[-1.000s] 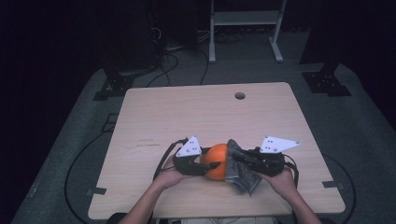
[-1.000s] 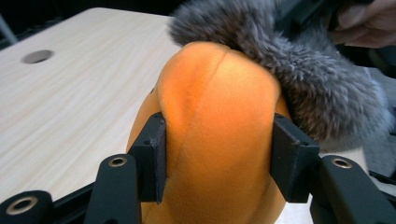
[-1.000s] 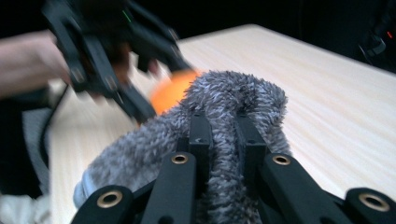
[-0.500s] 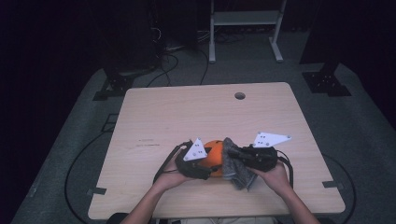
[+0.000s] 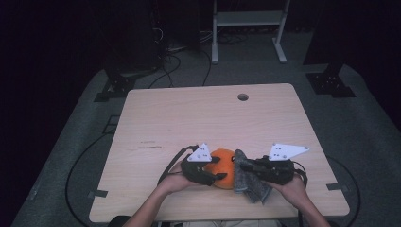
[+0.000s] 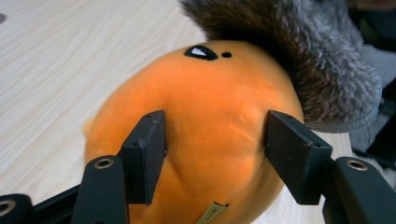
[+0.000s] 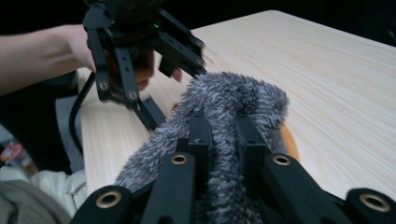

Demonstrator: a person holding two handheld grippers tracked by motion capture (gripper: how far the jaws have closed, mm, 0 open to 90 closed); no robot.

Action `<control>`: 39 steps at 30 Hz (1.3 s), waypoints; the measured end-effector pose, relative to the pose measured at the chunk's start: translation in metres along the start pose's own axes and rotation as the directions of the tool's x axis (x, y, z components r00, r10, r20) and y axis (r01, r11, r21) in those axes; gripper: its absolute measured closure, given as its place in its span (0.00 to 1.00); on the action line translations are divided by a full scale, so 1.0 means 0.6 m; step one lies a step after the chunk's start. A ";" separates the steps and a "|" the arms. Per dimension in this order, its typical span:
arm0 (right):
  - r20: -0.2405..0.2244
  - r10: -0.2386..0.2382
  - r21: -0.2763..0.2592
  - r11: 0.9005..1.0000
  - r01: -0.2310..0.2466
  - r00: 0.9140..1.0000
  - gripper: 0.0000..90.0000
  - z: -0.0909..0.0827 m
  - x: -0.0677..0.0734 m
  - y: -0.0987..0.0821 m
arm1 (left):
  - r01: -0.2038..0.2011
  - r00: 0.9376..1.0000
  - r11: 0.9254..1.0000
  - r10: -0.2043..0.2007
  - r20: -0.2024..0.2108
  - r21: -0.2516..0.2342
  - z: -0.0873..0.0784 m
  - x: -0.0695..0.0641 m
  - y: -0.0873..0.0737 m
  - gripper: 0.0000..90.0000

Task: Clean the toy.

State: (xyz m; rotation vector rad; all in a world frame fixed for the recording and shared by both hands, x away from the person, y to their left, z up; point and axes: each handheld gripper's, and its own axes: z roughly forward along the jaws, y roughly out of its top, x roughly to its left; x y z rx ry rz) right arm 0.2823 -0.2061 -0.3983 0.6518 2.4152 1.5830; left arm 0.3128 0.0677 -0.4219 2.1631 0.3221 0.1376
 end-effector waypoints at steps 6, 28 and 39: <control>-0.005 -0.046 0.075 0.996 0.046 0.999 0.88 0.025 0.004 -0.013 | -0.010 0.999 0.999 0.008 0.050 0.039 -0.008 0.001 -0.009 0.46; 0.276 0.147 0.040 0.986 -0.164 0.950 0.58 -0.130 -0.107 -0.125 | -0.030 0.996 0.999 0.027 0.091 0.030 -0.025 0.005 -0.008 0.40; 0.282 0.147 -0.013 0.989 -0.149 0.948 0.54 -0.140 -0.103 -0.119 | -0.060 0.996 0.997 0.063 0.068 -0.043 -0.020 0.026 0.049 0.21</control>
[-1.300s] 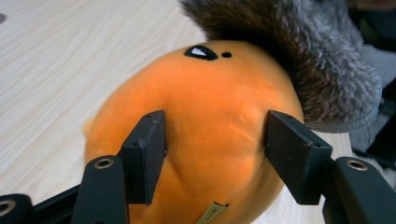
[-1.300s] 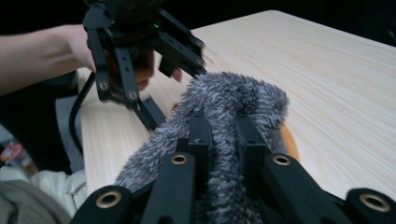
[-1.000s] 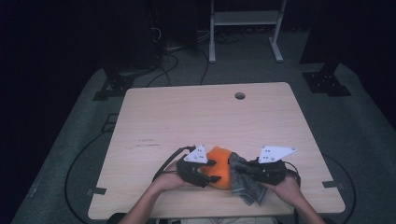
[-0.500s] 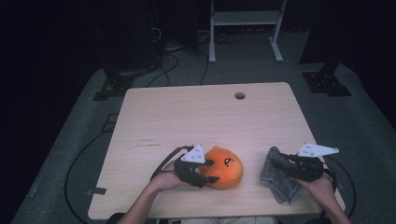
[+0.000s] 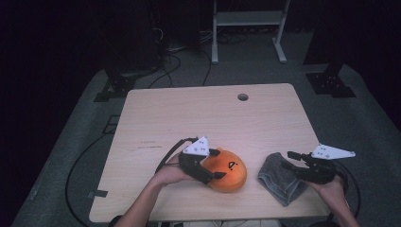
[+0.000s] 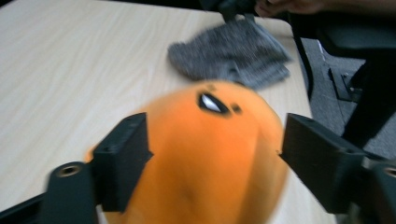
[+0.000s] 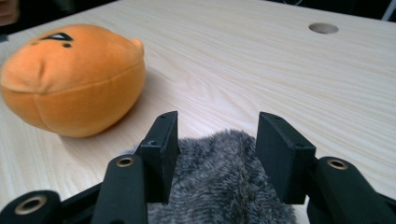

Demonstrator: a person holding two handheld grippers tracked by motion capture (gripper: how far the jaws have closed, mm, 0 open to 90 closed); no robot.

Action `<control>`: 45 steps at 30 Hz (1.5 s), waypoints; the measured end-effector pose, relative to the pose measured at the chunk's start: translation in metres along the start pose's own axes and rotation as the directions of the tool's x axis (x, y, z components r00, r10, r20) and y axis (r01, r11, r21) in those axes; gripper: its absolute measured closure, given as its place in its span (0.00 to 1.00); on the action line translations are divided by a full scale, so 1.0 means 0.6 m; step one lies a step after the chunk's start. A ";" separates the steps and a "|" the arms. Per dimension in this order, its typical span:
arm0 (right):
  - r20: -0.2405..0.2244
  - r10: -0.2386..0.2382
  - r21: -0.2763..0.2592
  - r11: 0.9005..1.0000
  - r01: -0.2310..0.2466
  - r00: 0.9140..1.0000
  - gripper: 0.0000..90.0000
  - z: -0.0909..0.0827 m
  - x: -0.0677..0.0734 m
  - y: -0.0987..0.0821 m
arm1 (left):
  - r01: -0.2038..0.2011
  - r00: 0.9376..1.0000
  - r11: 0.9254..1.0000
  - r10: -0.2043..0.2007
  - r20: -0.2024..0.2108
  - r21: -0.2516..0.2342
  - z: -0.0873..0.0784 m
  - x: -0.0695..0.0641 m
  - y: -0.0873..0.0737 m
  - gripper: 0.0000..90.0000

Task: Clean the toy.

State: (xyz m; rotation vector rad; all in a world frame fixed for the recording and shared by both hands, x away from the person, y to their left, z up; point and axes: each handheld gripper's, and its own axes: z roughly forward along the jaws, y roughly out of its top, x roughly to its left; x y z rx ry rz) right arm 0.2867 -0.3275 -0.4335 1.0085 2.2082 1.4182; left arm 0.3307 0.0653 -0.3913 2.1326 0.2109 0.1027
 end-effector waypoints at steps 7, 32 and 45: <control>-0.043 -0.028 -0.029 0.999 0.026 0.999 0.54 0.001 0.017 0.007 | 0.145 0.987 0.978 -0.154 0.052 0.148 0.062 0.030 -0.014 0.07; -0.031 -0.002 -0.062 0.998 0.000 1.000 0.49 0.028 0.013 0.032 | 0.185 0.909 0.983 -0.171 -0.379 0.002 0.021 0.071 -0.012 0.29; -0.010 0.020 -0.047 0.999 -0.021 1.000 0.43 0.029 0.007 0.031 | 0.188 0.901 0.980 -0.197 -0.388 -0.061 -0.040 0.054 -0.020 0.18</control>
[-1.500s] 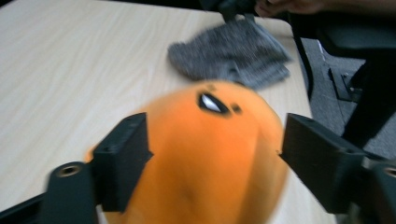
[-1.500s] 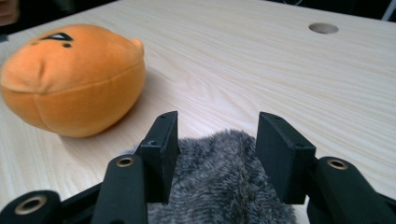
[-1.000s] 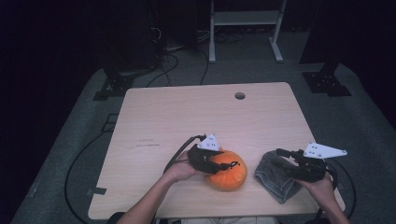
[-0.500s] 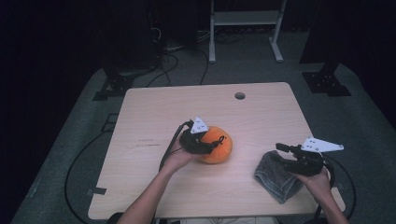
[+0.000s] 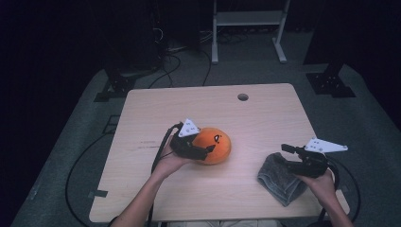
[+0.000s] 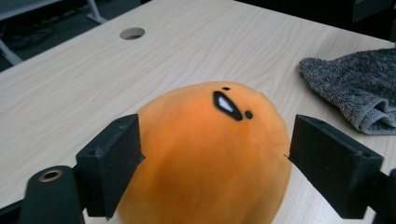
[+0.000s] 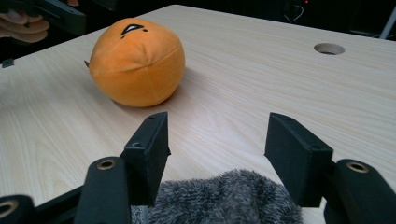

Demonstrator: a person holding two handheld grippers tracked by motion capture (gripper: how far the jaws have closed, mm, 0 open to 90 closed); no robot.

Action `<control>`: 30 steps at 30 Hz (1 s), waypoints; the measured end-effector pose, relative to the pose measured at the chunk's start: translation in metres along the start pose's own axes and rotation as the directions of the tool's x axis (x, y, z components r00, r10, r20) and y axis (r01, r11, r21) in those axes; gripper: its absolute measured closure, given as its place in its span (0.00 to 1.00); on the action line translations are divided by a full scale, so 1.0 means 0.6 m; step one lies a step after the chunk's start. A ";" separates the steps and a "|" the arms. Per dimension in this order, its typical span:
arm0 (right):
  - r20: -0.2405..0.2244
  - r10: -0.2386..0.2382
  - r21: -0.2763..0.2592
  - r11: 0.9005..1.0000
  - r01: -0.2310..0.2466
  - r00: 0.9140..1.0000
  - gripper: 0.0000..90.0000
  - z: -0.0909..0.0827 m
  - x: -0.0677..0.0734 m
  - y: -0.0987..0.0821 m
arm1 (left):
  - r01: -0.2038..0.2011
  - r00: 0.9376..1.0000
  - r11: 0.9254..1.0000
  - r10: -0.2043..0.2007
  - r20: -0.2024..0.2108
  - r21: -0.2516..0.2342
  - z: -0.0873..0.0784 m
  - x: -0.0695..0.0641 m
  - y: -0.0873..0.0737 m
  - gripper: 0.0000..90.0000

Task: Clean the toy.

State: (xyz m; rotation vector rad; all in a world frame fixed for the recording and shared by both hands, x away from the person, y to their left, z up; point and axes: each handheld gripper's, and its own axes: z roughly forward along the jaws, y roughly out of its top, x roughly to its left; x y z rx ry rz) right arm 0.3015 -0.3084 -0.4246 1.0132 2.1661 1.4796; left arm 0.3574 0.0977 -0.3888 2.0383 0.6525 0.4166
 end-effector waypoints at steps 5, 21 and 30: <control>0.003 -0.003 0.010 1.000 0.003 1.000 0.42 0.002 0.000 0.000 | -0.003 1.000 1.000 0.003 -0.024 -0.010 -0.021 0.001 -0.014 0.14; 0.016 0.010 0.011 1.000 -0.010 1.000 0.40 0.000 -0.002 -0.008 | 0.014 0.998 1.000 -0.015 -0.066 -0.013 -0.057 0.007 -0.067 0.13; 0.021 0.008 0.011 1.000 -0.009 1.000 0.39 0.001 0.000 -0.010 | 0.037 0.996 0.999 -0.037 -0.076 -0.012 -0.070 0.014 -0.097 0.13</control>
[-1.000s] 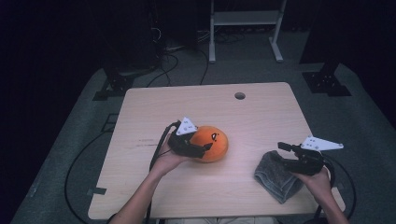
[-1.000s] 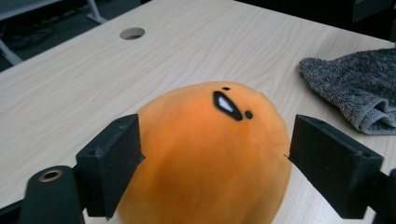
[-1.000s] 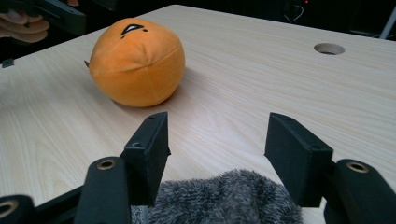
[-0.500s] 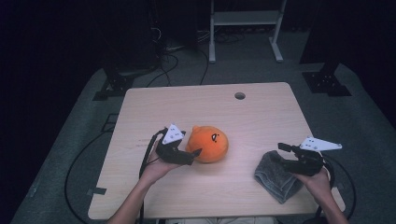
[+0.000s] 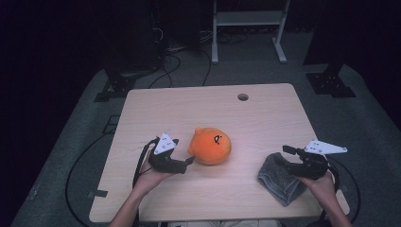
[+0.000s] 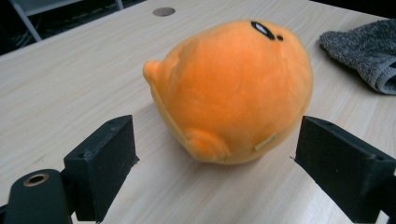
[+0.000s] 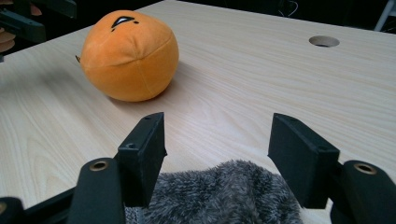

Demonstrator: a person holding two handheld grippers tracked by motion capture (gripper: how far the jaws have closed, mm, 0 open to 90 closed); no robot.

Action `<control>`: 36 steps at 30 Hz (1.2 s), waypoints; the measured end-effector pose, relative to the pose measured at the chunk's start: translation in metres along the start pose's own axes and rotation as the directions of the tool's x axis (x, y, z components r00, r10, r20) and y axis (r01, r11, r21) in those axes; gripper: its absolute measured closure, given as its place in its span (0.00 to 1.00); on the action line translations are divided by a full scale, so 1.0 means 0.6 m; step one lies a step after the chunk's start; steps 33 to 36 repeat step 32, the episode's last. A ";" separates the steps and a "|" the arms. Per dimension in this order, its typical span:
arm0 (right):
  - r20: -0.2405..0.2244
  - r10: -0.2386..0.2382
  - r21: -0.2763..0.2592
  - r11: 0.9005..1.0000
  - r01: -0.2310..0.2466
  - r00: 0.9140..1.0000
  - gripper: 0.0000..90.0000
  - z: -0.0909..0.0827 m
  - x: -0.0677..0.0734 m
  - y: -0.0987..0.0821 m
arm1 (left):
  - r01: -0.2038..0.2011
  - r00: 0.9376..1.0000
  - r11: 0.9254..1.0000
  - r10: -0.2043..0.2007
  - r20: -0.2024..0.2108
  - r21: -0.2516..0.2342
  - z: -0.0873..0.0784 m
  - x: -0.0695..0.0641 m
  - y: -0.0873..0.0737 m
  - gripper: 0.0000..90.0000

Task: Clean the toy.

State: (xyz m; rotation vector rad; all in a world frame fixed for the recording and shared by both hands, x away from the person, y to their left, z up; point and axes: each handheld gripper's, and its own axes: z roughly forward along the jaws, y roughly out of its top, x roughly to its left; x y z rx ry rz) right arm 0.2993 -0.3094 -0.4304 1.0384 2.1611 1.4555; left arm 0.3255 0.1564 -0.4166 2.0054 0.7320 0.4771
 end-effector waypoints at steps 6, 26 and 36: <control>0.004 0.005 0.004 1.000 -0.005 1.000 0.38 0.002 0.000 -0.003 | 0.015 1.000 1.000 -0.015 -0.003 0.010 -0.005 0.004 -0.014 0.13; 0.035 0.006 -0.007 1.000 -0.005 0.999 0.34 -0.002 0.006 -0.013 | 0.048 0.996 0.998 -0.051 -0.072 -0.043 -0.030 0.000 -0.061 0.11; 0.041 0.008 -0.004 1.000 -0.008 0.999 0.32 -0.001 0.006 -0.018 | 0.074 0.994 0.997 -0.076 -0.079 -0.033 -0.024 0.005 -0.068 0.09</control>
